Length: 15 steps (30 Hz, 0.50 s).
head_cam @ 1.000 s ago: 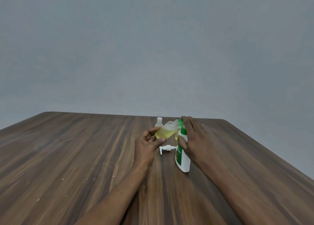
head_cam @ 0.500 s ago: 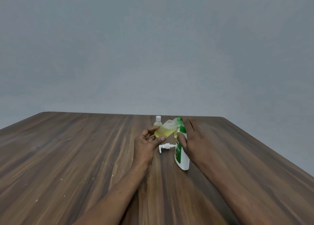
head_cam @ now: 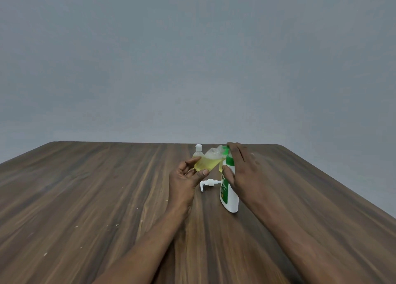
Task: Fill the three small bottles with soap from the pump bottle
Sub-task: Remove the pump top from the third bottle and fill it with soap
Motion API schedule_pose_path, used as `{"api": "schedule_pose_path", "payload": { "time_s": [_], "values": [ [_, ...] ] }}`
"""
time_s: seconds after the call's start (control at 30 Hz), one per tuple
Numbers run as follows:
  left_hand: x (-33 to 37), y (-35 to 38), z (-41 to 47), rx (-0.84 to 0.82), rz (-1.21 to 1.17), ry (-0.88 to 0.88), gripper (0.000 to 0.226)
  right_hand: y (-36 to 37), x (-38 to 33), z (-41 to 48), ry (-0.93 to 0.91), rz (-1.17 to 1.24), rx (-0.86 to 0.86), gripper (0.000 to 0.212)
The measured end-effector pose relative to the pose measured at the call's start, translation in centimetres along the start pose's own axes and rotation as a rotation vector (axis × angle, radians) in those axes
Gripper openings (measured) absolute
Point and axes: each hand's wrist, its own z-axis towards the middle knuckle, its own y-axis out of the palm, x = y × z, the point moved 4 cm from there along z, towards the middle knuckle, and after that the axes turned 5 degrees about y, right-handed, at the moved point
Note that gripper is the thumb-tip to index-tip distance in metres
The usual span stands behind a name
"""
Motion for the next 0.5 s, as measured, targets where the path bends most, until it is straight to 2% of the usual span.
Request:
{"api": "schedule_pose_path", "payload": {
  "time_s": [0.17,0.37,0.5],
  "values": [
    [0.13,-0.24,0.01,-0.004,0.012,-0.001,0.041,0.37,-0.21,-0.25,0.043,-0.041,0.020,0.053],
    [0.11,-0.06,-0.08,-0.002,0.016,-0.005,0.041,0.20,0.18,0.10,0.053,-0.058,-0.063,0.063],
    [0.14,0.06,-0.06,-0.003,0.006,-0.008,0.042,0.04,0.01,0.17,0.055,-0.070,-0.047,0.059]
  ]
}}
